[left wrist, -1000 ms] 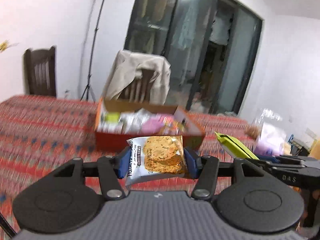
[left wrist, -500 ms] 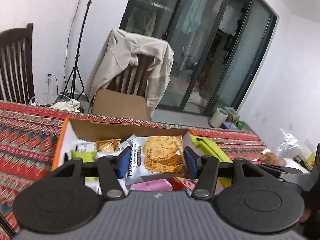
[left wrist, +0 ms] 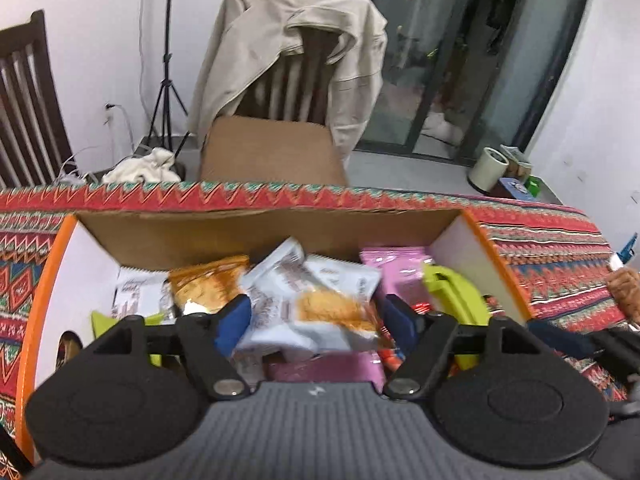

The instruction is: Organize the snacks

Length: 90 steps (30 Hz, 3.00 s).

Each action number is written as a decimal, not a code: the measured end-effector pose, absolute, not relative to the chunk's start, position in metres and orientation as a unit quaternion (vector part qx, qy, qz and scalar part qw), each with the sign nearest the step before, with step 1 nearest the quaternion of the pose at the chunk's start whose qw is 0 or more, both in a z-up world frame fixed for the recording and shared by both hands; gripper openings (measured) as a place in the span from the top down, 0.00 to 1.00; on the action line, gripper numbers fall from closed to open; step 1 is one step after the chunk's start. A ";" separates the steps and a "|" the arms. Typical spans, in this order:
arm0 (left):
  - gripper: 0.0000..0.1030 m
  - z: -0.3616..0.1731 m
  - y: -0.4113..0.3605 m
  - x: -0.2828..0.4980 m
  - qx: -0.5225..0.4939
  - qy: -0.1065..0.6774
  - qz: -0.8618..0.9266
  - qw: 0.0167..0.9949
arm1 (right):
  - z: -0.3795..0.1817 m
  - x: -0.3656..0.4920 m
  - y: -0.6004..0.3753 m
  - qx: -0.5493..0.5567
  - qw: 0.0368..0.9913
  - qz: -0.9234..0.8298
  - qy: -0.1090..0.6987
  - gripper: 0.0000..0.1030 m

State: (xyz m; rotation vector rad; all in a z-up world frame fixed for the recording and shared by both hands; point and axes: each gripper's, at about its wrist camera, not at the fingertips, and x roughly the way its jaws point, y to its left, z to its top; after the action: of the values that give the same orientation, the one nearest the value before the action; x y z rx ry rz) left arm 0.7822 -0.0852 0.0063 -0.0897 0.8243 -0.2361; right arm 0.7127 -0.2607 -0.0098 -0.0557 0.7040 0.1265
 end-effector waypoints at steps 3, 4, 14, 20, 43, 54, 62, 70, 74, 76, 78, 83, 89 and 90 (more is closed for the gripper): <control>0.24 0.009 -0.072 0.781 -0.051 0.398 -0.109 0.910 | 0.002 0.709 -0.263 -0.027 0.942 0.064 0.329 0.43; 0.24 0.012 -0.068 0.779 -0.051 0.395 -0.108 0.911 | 0.006 0.709 -0.264 -0.029 0.943 0.064 0.324 0.37; 0.20 0.073 -0.055 0.729 0.000 0.362 -0.110 0.926 | 0.059 0.682 -0.269 -0.055 0.951 0.078 0.293 0.30; 0.05 0.117 -0.048 0.653 0.038 0.313 -0.131 0.940 | 0.087 0.642 -0.281 -0.060 0.956 0.086 0.276 0.22; 0.00 0.084 0.012 0.226 0.019 0.149 -0.046 0.988 | 0.112 0.281 -0.313 -0.035 0.981 0.132 0.141 0.00; 0.00 -0.021 0.004 0.072 0.060 0.135 0.021 0.989 | 0.001 0.112 -0.285 0.016 0.982 0.127 0.142 0.00; 0.00 -0.044 0.006 0.022 0.051 0.145 0.011 0.988 | -0.065 0.024 -0.243 0.033 0.981 0.108 0.156 0.00; 0.00 -0.050 0.004 0.017 0.039 0.157 -0.024 0.987 | -0.061 0.016 -0.229 0.019 0.982 0.104 0.154 0.00; 0.00 -0.049 0.003 0.015 0.032 0.152 -0.020 0.988 | -0.054 0.018 -0.237 0.040 0.981 0.115 0.152 0.00; 0.00 -0.048 0.005 0.016 0.029 0.150 -0.017 0.988 | -0.053 0.019 -0.239 0.047 0.980 0.122 0.153 0.00; 0.00 -0.047 0.006 0.016 0.027 0.148 -0.014 0.988 | -0.052 0.020 -0.239 0.049 0.980 0.124 0.151 0.00; 0.00 -0.046 0.007 0.016 0.024 0.149 -0.012 0.989 | -0.051 0.020 -0.235 0.043 0.979 0.134 0.150 0.00; 0.00 -0.045 0.008 0.017 0.022 0.149 -0.010 0.989 | -0.050 0.021 -0.234 0.041 0.978 0.136 0.149 0.00; 0.00 -0.045 0.008 0.016 0.022 0.149 -0.010 0.989 | -0.050 0.021 -0.234 0.042 0.979 0.135 0.149 0.00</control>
State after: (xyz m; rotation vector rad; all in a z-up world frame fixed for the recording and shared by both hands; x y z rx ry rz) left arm 0.0162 0.0076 -0.0455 0.0436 0.2990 -0.0205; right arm 0.0212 -0.2343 -0.0504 0.0842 0.3001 0.2723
